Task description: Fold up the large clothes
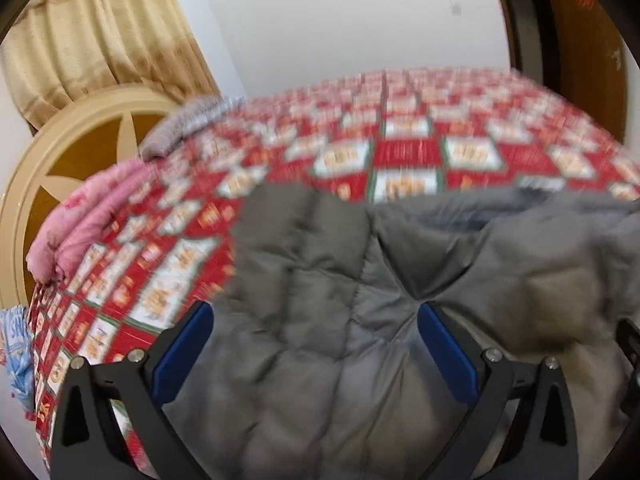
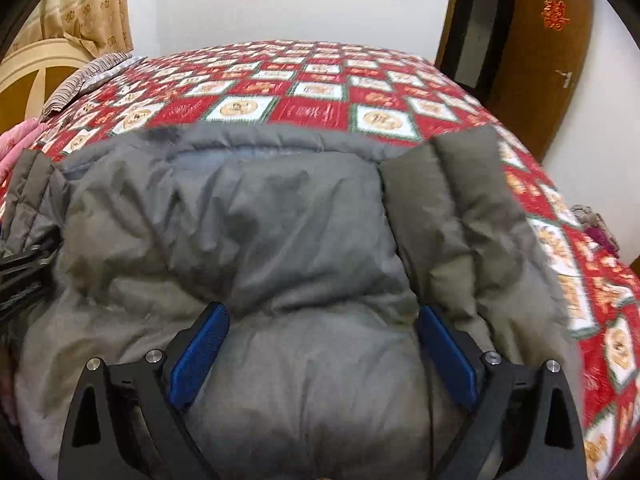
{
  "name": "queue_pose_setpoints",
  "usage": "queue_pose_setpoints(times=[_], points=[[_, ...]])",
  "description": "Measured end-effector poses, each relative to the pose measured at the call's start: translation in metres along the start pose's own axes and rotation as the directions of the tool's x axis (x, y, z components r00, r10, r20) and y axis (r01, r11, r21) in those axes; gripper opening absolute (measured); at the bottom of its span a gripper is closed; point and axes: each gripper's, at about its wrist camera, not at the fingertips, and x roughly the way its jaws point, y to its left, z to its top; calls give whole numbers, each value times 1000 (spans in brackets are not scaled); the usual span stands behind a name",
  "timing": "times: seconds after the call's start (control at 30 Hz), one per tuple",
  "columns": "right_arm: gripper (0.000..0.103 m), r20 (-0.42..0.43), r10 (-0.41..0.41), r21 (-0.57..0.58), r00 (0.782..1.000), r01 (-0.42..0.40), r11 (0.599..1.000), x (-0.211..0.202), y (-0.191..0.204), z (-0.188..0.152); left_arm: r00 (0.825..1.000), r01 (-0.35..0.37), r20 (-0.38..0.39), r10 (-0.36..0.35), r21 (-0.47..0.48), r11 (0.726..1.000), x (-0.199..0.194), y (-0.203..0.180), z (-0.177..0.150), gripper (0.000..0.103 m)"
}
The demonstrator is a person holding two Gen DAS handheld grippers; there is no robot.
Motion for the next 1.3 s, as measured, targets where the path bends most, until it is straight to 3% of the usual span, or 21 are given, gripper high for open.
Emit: queue_pose_setpoints(times=[0.1,0.17,0.23,0.3,0.6,1.0,1.3], points=[[96,64,76,-17,995,-75,997,-29,26,-2,996,-31,78,32,-6,999,-19,8,-7,103],[96,63,78,-94,995,-72,993,-30,52,-6,997,-49,54,49,1,999,-8,8,-12,103],[96,49,37,-134,998,-30,991,-20,64,-11,998,-62,-25,62,12,998,16,6,-20,103],[96,13,22,-121,1000,-21,992,-2,63,-18,997,-40,-71,39,-8,999,33,9,-28,103],[97,0,8,-115,1000,-7,993,17,62,-24,994,2,-108,-5,-28,1000,45,4,-27,103],[98,-31,-10,-139,999,6,990,21,66,-22,994,-33,-107,33,4,999,46,-2,-29,103],[98,36,11,-160,999,-5,987,-36,62,-46,994,-34,-105,34,2,999,47,-3,-29,103]])
